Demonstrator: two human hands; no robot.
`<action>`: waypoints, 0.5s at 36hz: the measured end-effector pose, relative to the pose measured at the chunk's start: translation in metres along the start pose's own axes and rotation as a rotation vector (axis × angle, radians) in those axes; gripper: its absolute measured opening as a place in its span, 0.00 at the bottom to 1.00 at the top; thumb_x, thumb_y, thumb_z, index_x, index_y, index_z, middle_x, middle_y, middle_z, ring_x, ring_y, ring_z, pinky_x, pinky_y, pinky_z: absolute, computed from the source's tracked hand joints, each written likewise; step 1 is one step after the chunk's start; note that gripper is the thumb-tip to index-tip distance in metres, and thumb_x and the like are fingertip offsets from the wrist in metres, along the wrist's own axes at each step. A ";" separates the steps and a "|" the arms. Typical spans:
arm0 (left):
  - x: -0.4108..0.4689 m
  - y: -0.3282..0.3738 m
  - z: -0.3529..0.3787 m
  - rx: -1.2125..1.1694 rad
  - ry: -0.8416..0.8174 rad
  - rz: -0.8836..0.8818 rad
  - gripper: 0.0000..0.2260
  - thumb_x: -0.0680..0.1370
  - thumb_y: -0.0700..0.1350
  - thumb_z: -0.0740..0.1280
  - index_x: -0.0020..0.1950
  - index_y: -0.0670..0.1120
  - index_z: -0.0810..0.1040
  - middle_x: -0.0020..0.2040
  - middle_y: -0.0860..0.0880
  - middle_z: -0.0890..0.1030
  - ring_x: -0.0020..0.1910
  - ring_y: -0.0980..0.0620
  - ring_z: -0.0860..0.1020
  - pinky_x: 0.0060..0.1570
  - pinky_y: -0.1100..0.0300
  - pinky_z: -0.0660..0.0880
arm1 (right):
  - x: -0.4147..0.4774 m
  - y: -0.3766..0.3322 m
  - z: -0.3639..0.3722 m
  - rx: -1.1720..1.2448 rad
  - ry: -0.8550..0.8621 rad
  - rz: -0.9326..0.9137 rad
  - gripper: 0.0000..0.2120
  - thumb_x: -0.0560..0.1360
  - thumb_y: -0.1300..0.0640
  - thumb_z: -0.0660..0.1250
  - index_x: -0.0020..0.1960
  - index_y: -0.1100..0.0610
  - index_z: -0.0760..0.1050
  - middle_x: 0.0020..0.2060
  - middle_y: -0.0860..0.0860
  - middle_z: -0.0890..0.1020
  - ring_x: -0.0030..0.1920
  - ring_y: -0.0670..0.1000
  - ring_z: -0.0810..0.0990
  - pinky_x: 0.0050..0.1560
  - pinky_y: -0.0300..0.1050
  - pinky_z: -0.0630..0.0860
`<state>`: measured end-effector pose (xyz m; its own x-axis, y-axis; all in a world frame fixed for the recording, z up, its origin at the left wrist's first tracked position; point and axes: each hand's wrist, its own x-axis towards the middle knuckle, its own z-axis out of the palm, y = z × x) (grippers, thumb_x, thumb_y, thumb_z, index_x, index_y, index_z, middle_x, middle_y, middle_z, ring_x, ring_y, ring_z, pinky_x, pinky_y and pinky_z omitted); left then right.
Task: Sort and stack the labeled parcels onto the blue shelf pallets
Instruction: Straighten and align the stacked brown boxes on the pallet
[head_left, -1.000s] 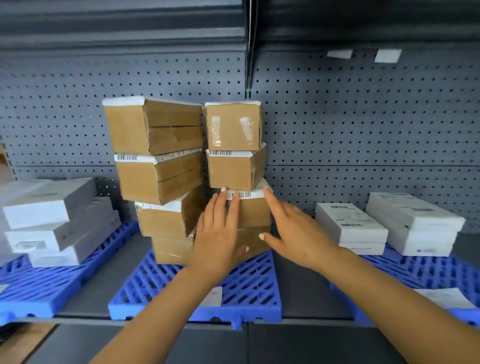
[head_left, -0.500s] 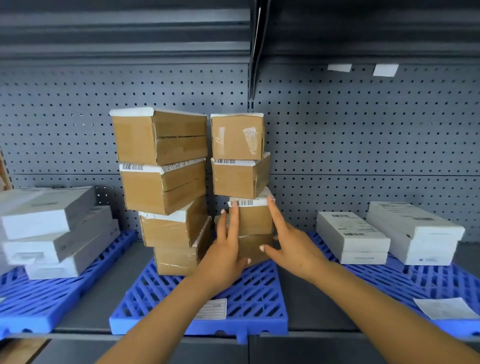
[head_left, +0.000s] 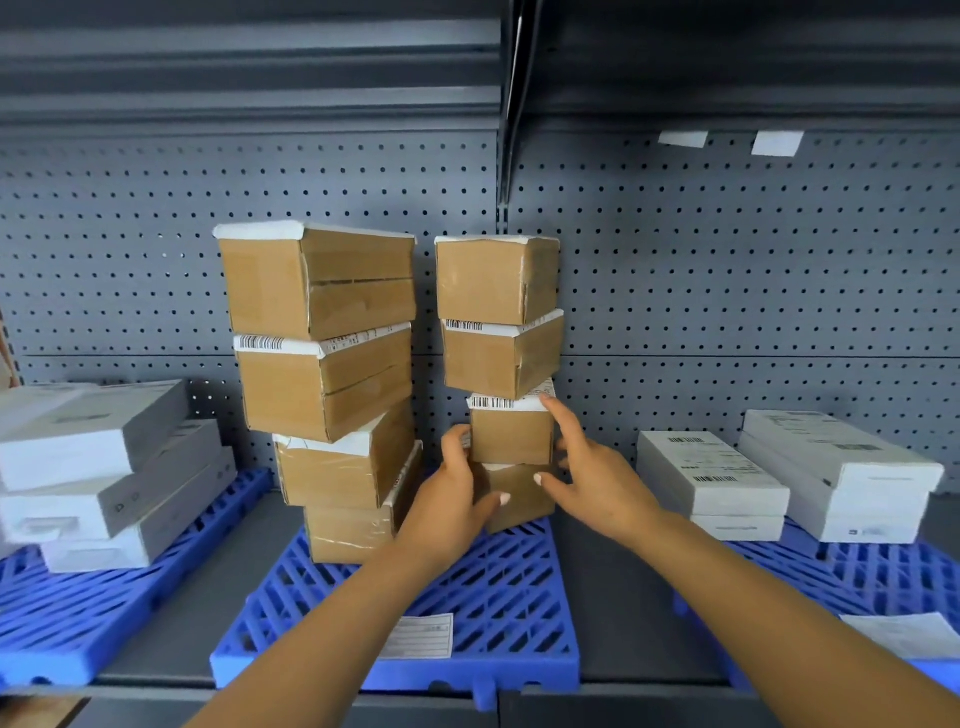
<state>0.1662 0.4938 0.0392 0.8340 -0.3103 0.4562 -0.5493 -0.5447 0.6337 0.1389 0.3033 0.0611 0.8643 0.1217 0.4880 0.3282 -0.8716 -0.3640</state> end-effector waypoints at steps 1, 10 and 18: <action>0.002 0.000 0.000 -0.015 0.024 -0.013 0.36 0.75 0.49 0.71 0.73 0.51 0.50 0.63 0.50 0.75 0.56 0.56 0.75 0.52 0.64 0.73 | 0.001 0.002 0.000 0.004 0.007 0.000 0.42 0.76 0.49 0.66 0.73 0.35 0.36 0.47 0.53 0.79 0.43 0.51 0.80 0.44 0.52 0.79; 0.015 0.005 0.002 0.024 0.027 -0.115 0.52 0.72 0.54 0.73 0.77 0.46 0.33 0.60 0.46 0.78 0.52 0.51 0.78 0.48 0.62 0.74 | 0.009 0.009 0.001 0.008 0.035 -0.017 0.38 0.77 0.49 0.65 0.73 0.37 0.40 0.50 0.54 0.79 0.46 0.53 0.80 0.44 0.54 0.79; 0.019 -0.005 0.004 0.103 -0.042 -0.077 0.47 0.76 0.49 0.70 0.76 0.51 0.33 0.51 0.44 0.78 0.46 0.50 0.77 0.44 0.60 0.73 | 0.012 0.015 0.007 0.037 0.031 -0.045 0.43 0.77 0.50 0.66 0.72 0.32 0.35 0.54 0.57 0.79 0.43 0.52 0.81 0.44 0.55 0.79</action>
<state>0.1852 0.4876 0.0418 0.8760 -0.2960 0.3808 -0.4774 -0.6444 0.5973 0.1569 0.2951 0.0558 0.8362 0.1454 0.5287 0.3810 -0.8475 -0.3695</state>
